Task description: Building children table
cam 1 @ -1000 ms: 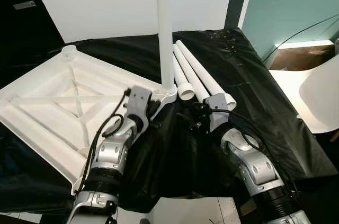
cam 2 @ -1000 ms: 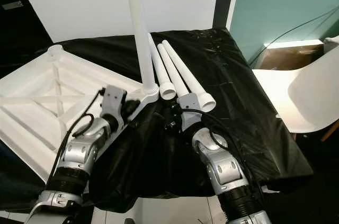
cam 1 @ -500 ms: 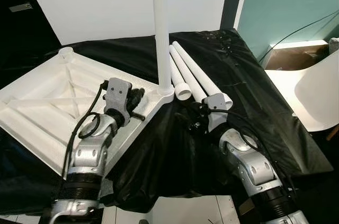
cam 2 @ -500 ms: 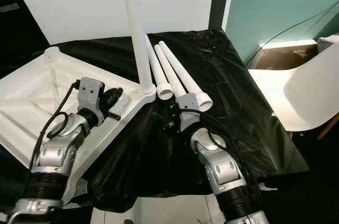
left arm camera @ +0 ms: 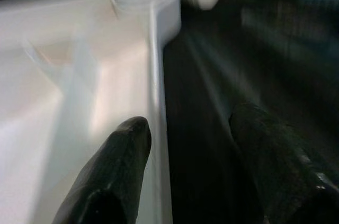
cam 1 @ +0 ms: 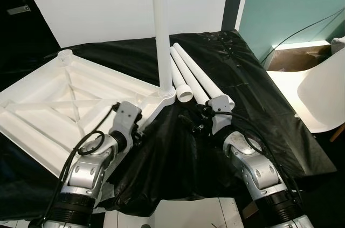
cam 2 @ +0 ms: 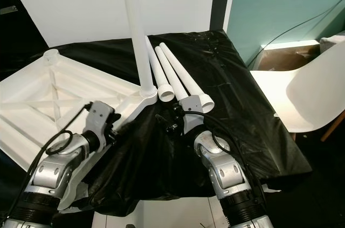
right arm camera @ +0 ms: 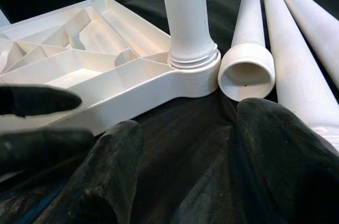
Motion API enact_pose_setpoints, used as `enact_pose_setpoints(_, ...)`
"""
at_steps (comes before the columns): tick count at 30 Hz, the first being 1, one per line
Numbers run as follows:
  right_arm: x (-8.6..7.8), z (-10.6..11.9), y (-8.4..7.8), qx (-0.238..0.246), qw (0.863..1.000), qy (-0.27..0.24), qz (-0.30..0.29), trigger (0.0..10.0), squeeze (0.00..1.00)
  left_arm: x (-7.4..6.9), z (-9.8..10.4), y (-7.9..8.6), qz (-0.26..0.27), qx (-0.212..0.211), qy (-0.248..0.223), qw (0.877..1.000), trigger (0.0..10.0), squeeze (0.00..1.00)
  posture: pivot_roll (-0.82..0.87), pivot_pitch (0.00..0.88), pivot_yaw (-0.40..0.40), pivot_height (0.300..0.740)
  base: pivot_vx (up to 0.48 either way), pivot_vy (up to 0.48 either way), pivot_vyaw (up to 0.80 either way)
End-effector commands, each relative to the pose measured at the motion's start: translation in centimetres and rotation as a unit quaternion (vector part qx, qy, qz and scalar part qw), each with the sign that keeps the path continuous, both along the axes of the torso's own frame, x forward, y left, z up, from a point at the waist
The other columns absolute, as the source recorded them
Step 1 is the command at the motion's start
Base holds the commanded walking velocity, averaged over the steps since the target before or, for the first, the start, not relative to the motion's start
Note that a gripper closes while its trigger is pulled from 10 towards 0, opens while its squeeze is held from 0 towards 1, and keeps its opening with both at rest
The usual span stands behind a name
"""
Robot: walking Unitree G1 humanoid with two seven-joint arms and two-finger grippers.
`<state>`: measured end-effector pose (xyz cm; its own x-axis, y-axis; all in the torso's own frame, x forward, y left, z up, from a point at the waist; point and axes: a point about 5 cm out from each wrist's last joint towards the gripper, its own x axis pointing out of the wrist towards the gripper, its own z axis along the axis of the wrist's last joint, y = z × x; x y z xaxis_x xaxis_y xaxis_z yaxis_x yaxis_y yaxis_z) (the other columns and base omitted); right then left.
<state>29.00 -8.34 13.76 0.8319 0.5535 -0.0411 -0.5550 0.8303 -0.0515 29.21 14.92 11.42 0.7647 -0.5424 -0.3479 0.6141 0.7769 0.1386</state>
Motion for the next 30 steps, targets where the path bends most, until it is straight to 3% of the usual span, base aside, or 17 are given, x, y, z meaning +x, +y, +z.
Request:
enact_pose_setpoints(1,0.1,-0.1,-0.2,0.001,1.0,0.001,-0.005,10.0,0.0,-0.5,-1.2,0.1,-0.039,0.021,0.046,0.998,10.0,0.0,-0.02,0.0,0.053,0.74,0.0,0.0,0.0)
enact_pose_setpoints(6,0.1,-0.1,-0.2,-0.001,1.0,-0.001,-0.007,10.0,0.0,-0.6,-3.3,-0.8,-0.021,0.018,0.119,0.993,10.0,0.0,-0.03,0.0,0.053,0.74,0.0,0.0,0.0)
enact_pose_setpoints(10,0.1,-0.1,-0.2,-0.001,1.0,-0.002,-0.008,10.0,0.0,-0.4,-4.3,-1.3,-0.01,0.022,0.142,0.99,10.0,0.0,-0.04,0.0,0.054,0.74,0.0,0.0,0.0)
enact_pose_setpoints(11,0.1,0.0,-0.3,-0.001,1.0,-0.003,-0.008,10.0,0.0,-0.1,-4.5,-1.5,0.006,0.014,0.147,0.989,4.5,0.0,-0.04,0.0,0.055,0.74,0.0,0.0,0.0)
enact_pose_setpoints(12,0.1,0.0,-0.3,-0.001,1.0,-0.003,-0.009,10.0,0.0,0.1,-4.6,-1.8,0.016,0.007,0.15,0.988,4.5,0.0,-0.04,0.0,0.056,0.74,0.0,0.0,0.0)
enact_pose_setpoints(13,0.0,0.0,-0.3,-0.001,1.0,-0.003,-0.01,10.0,0.0,0.5,-4.7,-1.9,0.037,0.001,0.151,0.988,0.0,0.0,-0.04,0.0,0.055,0.74,0.0,0.0,0.0)
enact_pose_setpoints(14,0.0,-0.1,-0.5,-0.002,1.0,-0.003,-0.013,10.0,0.0,1.1,-4.7,-1.9,0.068,-0.008,0.152,0.986,0.0,0.0,-0.04,0.0,0.055,0.74,0.0,0.0,0.0)
enact_pose_setpoints(17,0.0,-0.1,-0.5,-0.002,1.0,-0.003,-0.014,10.0,0.0,1.3,-4.7,-1.9,0.079,-0.012,0.153,0.985,0.0,0.0,-0.04,0.0,0.055,0.74,0.0,0.0,0.0)
enact_pose_setpoints(19,0.0,0.0,-0.6,-0.001,1.0,-0.003,-0.016,10.0,0.0,2.0,-4.7,-1.6,0.123,-0.022,0.153,0.98,0.0,0.0,-0.05,0.0,0.056,0.74,0.0,0.0,0.0)
enact_pose_setpoints(21,0.0,0.0,-0.6,-0.001,1.0,-0.003,-0.016,10.0,0.0,2.0,-4.7,-1.6,0.123,-0.022,0.153,0.98,0.0,0.0,-0.05,0.0,0.056,0.74,0.0,0.0,0.0)
enact_pose_setpoints(24,0.1,0.0,-0.6,-0.001,1.0,-0.005,-0.017,10.0,0.0,3.1,-4.6,-0.4,0.196,-0.017,0.144,0.97,0.0,0.0,-0.05,0.0,0.055,0.74,0.0,0.0,0.0)
enact_pose_setpoints(30,0.1,0.0,-0.6,-0.002,1.0,-0.005,-0.015,10.0,0.0,3.8,-4.5,0.4,0.262,-0.027,0.131,0.956,0.0,0.0,-0.05,0.0,0.055,0.74,0.0,0.0,0.0)
